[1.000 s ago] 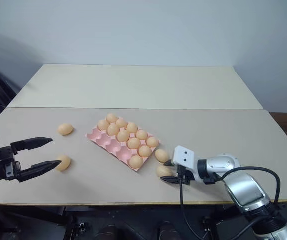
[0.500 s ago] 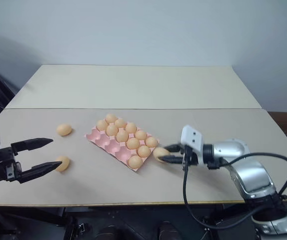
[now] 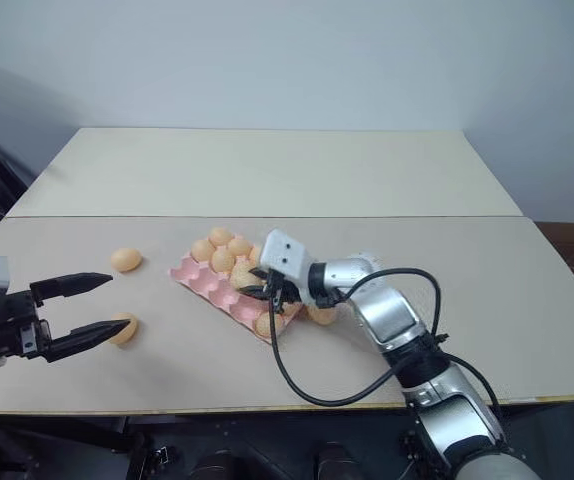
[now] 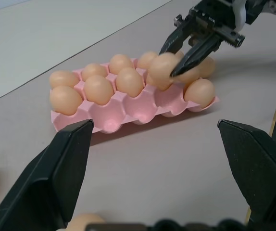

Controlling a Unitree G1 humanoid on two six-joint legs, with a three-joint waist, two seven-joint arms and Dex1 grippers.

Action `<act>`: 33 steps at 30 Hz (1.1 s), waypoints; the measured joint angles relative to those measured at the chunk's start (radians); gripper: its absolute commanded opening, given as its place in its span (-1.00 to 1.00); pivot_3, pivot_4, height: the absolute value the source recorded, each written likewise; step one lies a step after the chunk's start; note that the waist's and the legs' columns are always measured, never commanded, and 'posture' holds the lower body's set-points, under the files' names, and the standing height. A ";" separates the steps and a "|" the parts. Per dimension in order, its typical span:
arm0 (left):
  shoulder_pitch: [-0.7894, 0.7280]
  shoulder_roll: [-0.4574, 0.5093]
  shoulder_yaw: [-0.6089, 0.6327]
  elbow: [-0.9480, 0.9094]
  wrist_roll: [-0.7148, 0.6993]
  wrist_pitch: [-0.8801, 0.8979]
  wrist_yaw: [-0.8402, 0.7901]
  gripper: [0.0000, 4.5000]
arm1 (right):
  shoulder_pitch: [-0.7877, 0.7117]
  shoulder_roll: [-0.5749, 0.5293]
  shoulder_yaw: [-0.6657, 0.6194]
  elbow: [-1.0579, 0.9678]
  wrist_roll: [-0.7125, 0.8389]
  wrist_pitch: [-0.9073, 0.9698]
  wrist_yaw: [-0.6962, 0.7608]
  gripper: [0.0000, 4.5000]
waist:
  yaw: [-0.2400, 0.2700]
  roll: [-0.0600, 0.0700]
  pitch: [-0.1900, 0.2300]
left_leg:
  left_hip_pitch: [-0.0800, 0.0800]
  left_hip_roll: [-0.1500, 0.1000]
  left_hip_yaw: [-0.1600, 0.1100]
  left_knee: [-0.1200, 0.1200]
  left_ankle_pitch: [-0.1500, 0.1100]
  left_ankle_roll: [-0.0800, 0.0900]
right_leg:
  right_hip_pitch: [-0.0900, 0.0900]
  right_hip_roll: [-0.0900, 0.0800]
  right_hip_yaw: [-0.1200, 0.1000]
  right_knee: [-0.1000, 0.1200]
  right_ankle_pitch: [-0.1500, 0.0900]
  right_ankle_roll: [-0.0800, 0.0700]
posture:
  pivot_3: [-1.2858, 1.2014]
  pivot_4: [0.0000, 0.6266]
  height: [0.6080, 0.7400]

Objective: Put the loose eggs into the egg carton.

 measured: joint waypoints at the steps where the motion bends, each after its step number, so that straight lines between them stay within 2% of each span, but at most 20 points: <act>1: 0.000 0.000 0.000 0.000 0.001 0.000 0.000 1.00 | 0.005 0.000 0.006 0.000 -0.008 -0.004 0.002 -0.46 | 0.000 0.000 0.000 | 0.000 0.000 0.000 0.000 0.000 0.000 | 0.000 0.000 0.000 0.000 0.000 0.000 | 0.03 -0.52 1.00; 9: 0.005 -0.001 0.000 -0.002 0.003 0.000 0.001 1.00 | 0.031 0.004 0.013 -0.017 -0.029 -0.007 0.014 0.73 | -0.005 0.000 0.000 | 0.002 0.000 0.000 0.000 0.000 0.000 | 0.001 0.001 0.000 0.003 0.000 0.000 | 0.03 -0.52 1.00; 11: 0.005 -0.001 0.000 -0.002 0.003 0.000 0.001 1.00 | 0.032 0.006 0.011 -0.021 -0.026 -0.006 0.013 0.98 | -0.004 0.000 0.000 | 0.002 0.000 -0.001 0.000 0.000 0.000 | 0.000 0.001 0.000 0.003 0.000 0.000 | 0.03 -0.52 1.00; 14: -0.002 -0.001 0.000 -0.001 0.003 0.001 0.002 1.00 | 0.033 0.002 -0.021 -0.057 0.000 0.005 0.020 0.98 | -0.003 0.000 0.000 | 0.002 0.000 -0.001 0.000 0.000 0.000 | 0.000 0.000 0.000 0.003 0.000 0.000 | 0.03 -0.52 1.00; 18: -0.009 0.000 -0.001 0.002 0.004 0.002 0.000 1.00 | 0.062 -0.069 -0.132 -0.149 0.092 0.017 0.062 0.98 | 0.004 0.000 0.000 | 0.002 0.000 -0.001 0.000 0.000 0.000 | 0.001 0.000 -0.001 0.002 0.000 0.000 | 0.03 -0.52 1.00; 26: -0.003 0.020 0.018 0.064 0.008 0.000 -0.031 1.00 | 0.219 -0.299 -0.392 -0.240 0.260 0.041 0.169 0.98 | 0.002 0.000 0.000 | 0.002 0.000 -0.001 0.000 0.000 0.000 | 0.001 0.000 0.000 0.001 0.000 0.000 | 0.03 -0.52 1.00; 33: 0.008 0.045 0.052 0.135 0.046 -0.028 -0.076 1.00 | 0.428 -0.528 -0.571 -0.243 0.340 0.012 0.342 0.98 | -0.003 0.000 0.000 | 0.003 0.000 0.000 0.000 0.000 0.000 | 0.003 0.000 0.000 0.000 0.000 0.000 | 0.03 -0.52 1.00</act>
